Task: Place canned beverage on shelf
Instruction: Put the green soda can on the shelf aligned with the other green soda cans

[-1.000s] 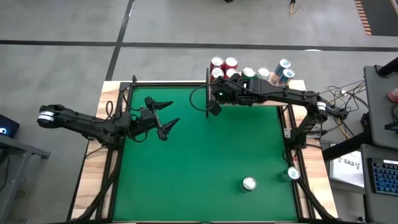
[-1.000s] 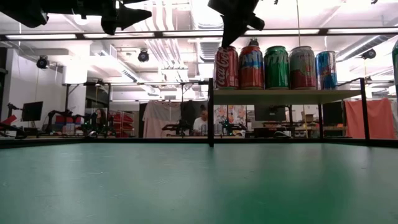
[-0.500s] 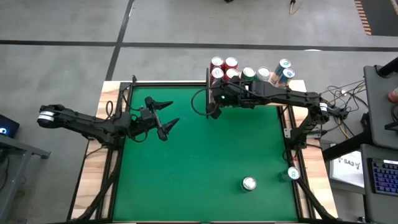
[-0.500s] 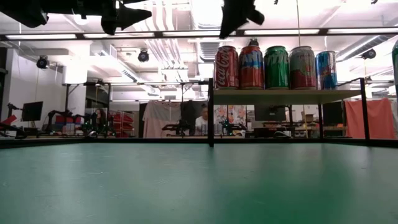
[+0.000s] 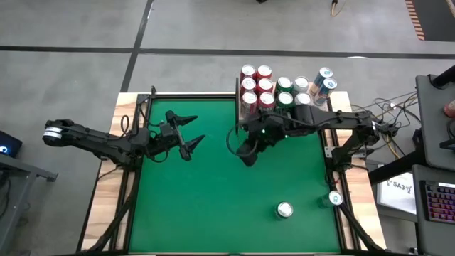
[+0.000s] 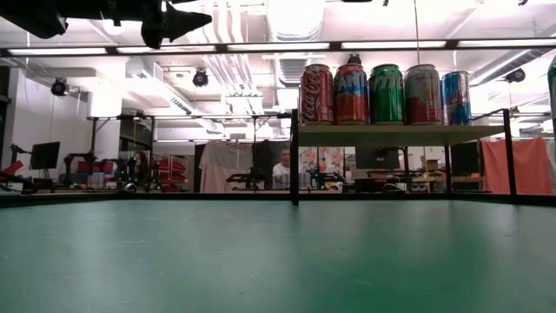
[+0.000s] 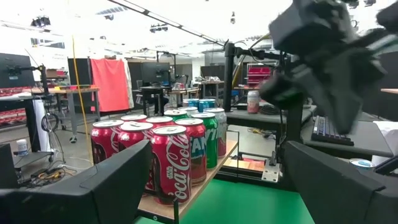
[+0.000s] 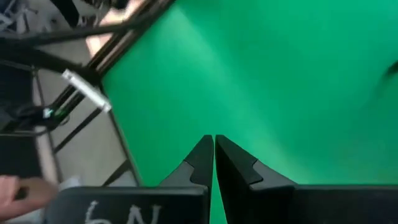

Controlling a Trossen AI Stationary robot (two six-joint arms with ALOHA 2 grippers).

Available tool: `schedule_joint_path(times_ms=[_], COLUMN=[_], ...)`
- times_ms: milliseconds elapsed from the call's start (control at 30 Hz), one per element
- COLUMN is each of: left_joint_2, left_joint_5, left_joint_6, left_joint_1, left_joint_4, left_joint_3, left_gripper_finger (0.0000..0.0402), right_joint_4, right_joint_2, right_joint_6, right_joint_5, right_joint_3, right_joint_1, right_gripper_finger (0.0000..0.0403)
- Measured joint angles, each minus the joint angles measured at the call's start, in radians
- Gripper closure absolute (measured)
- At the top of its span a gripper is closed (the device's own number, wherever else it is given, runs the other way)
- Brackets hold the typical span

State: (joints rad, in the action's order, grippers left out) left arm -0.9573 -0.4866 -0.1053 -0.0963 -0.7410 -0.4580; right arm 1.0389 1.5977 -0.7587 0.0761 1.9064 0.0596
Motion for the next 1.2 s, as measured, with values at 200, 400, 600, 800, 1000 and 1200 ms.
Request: schedule_joint_path(times_ms=[200, 400, 600, 800, 1000, 1200], left_joint_2=[0.000, 0.000, 0.000, 0.002, 0.006, 0.009], left_joint_5=[0.000, 0.000, 0.000, 0.001, 0.001, 0.001], left_joint_6=[0.014, 0.014, 0.017, 0.018, 0.018, 0.018], left_joint_1=[-0.001, -0.001, -0.007, -0.021, -0.034, -0.034], left_joint_4=[-0.005, -0.009, -0.011, -0.021, -0.029, -0.037], left_joint_3=[0.000, 0.000, 0.000, 0.000, 0.000, 0.000], left_gripper_finger=[0.0051, 0.0051, 0.0051, 0.0051, 0.0051, 0.0051], right_joint_4=[0.134, 0.360, 0.522, 0.520, 0.461, 0.405], right_joint_2=[0.022, 0.041, 0.059, 0.056, 0.056, 0.056], right_joint_6=[-0.221, -0.467, -0.684, -0.853, -0.935, -0.915], right_joint_5=[0.021, 0.062, 0.092, 0.081, 0.031, -0.003], right_joint_3=[-0.004, -0.011, -0.033, -0.092, -0.178, -0.219], right_joint_1=[0.122, 0.266, 0.415, 0.538, 0.608, 0.611], right_gripper_finger=[0.0394, 0.0394, 0.0394, 0.0394, 0.0394, 0.0394])
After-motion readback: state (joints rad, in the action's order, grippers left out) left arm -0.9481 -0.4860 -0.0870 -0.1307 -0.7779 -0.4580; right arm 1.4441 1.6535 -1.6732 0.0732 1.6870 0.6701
